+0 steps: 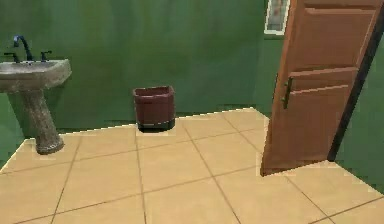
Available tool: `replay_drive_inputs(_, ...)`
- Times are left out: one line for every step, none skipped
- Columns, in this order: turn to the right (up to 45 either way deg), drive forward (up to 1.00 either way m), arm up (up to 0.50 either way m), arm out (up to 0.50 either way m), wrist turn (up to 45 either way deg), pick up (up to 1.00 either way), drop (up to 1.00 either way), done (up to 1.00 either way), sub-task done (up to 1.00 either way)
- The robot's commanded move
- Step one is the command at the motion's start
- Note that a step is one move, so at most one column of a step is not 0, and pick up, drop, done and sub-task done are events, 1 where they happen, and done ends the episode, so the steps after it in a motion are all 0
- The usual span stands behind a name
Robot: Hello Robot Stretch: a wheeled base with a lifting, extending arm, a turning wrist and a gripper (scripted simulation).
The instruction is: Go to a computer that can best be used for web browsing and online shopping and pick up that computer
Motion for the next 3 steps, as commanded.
replay_drive_inputs(0.0,1.00,0.00,0.00,0.0,0.00,0.00,0.00,0.00)
replay_drive_inputs(6.0,0.00,0.00,0.00,0.0,0.00,0.00,0.00,0.00)
replay_drive_inputs(0.0,0.75,0.00,0.00,0.0,0.00,0.00,0.00,0.00)
